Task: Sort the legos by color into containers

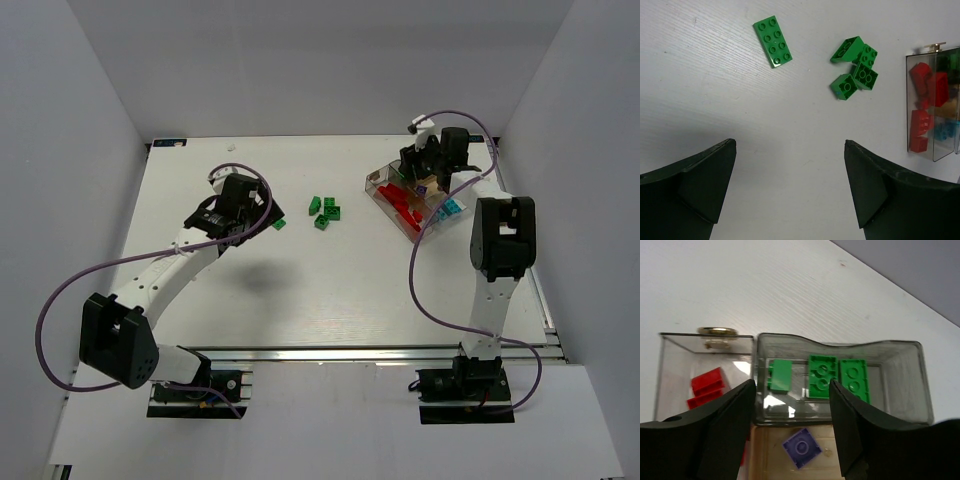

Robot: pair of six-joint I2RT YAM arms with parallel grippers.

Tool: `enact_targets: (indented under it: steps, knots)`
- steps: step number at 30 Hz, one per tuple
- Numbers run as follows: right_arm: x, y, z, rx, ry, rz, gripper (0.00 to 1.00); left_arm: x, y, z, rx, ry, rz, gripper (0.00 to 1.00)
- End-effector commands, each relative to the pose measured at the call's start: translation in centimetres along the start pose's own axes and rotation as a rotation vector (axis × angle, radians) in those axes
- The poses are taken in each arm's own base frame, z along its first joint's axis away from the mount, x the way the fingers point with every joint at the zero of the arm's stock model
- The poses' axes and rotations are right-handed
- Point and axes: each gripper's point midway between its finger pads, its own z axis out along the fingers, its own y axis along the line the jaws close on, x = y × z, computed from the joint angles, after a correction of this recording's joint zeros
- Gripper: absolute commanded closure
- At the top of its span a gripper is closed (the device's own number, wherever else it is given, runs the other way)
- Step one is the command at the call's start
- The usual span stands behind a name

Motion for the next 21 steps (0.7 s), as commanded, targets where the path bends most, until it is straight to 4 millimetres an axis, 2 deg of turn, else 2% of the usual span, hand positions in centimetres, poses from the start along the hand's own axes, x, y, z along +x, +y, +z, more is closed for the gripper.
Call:
enact_targets:
  steps: [1,3,4,5,6,7,8,9,10,11,12,13,14,15,21]
  knots:
    - [-6.3,1.4,-2.3,-0.133,-0.187,-0.089,0.34,-0.2,0.7,-0.5,-0.025,-0.008,0.010,0.02]
    - [-7.4,4.5,-3.8,-0.299,-0.265,-0.212,0.35,0.0,1.0,-0.5,-0.033,-0.002,0.014,0.02]
    - [-8.6,7.9,-5.7,-0.481,-0.358,-0.299,0.36,0.1,1.1,-0.4,-0.039,0.003,0.016,0.02]
    - [-7.0,10.1,-6.5,-0.588,-0.327,-0.310,0.36,0.2,1.2,-0.5,-0.037,0.003,0.017,0.02]
    - [-6.7,10.8,-6.9,-0.630,-0.363,-0.429,0.34,0.3,1.4,-0.5,-0.043,0.005,0.019,0.02]
    - [-6.1,13.2,-6.6,-0.716,-0.367,-0.448,0.33,0.3,1.5,-0.6,-0.044,0.004,0.020,0.02]
    - [-5.4,14.3,-7.3,-0.779,-0.313,-0.421,0.33,0.3,1.7,-0.6,-0.049,0.000,0.023,0.02]
    - [-5.0,14.9,-7.0,-0.807,-0.319,-0.486,0.32,0.4,1.8,-0.6,-0.052,0.002,0.025,0.02]
    - [-3.5,16.4,-5.9,-0.854,-0.270,-0.482,0.32,0.6,2.0,-0.6,-0.054,0.002,0.024,0.02]
    - [-2.9,16.7,-5.8,-0.868,-0.239,-0.481,0.32,0.7,2.1,-0.6,-0.055,0.005,0.026,0.02]
    - [-2.1,17.9,-5.1,-0.890,-0.193,-0.483,0.31,0.8,2.2,-0.7,-0.056,0.008,0.025,0.02]
    - [-1.7,17.6,-4.8,-0.874,-0.168,-0.484,0.31,0.9,2.3,-0.7,-0.055,0.009,0.025,0.02]
    - [-1.5,18.5,-4.5,-0.880,-0.156,-0.496,0.28,0.9,2.4,-0.8,-0.056,0.008,0.025,0.02]
    - [-1.0,18.6,-3.9,-0.860,-0.157,-0.509,0.25,1.0,2.4,-0.8,-0.054,0.008,0.022,0.02]
    - [0.5,20.1,-1.8,-0.822,-0.080,-0.512,0.22,1.6,3.2,-1.3,-0.057,0.014,0.016,0.02]
